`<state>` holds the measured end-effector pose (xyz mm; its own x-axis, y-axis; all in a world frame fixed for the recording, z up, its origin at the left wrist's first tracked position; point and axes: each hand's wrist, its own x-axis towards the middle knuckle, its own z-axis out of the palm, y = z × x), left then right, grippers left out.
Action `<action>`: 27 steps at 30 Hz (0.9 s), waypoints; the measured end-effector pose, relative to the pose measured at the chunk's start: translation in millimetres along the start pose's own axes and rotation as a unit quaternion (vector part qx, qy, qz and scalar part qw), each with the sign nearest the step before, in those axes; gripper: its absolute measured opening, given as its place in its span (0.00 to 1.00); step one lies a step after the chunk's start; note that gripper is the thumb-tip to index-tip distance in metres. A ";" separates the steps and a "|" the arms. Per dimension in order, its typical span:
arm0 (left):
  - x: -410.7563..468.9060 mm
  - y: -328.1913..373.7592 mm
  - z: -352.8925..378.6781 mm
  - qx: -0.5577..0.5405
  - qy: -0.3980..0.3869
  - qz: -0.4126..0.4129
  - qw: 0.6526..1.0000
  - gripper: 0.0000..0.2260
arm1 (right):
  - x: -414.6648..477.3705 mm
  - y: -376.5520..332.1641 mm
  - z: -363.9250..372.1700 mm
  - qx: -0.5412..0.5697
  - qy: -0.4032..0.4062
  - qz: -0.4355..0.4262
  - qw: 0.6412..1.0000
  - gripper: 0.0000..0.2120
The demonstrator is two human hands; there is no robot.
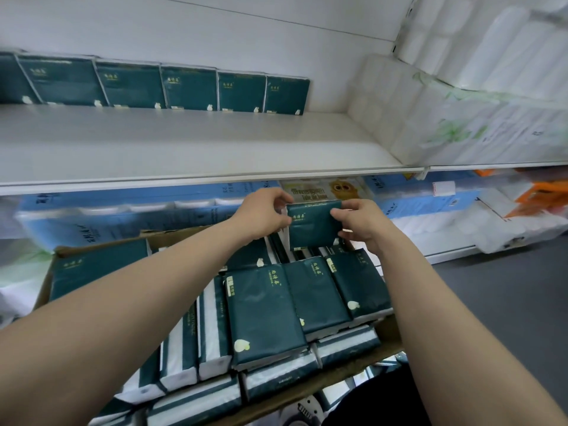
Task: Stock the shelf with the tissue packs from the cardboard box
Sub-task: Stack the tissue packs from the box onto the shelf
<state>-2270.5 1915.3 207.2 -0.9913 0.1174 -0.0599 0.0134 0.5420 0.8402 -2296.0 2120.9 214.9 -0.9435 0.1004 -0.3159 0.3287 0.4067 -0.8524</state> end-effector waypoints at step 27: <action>134.2 58.1 -31.9 -0.117 0.131 0.121 0.977 0.28 | 102.9 -95.9 -24.9 0.067 0.182 -0.208 0.959 0.15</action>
<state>-2406.9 1935.9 265.2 -0.9629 -0.0144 0.2694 0.2512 0.3163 0.9148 -2425.7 2114.9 274.5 -0.9389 0.2740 0.2083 -0.0996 0.3629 -0.9265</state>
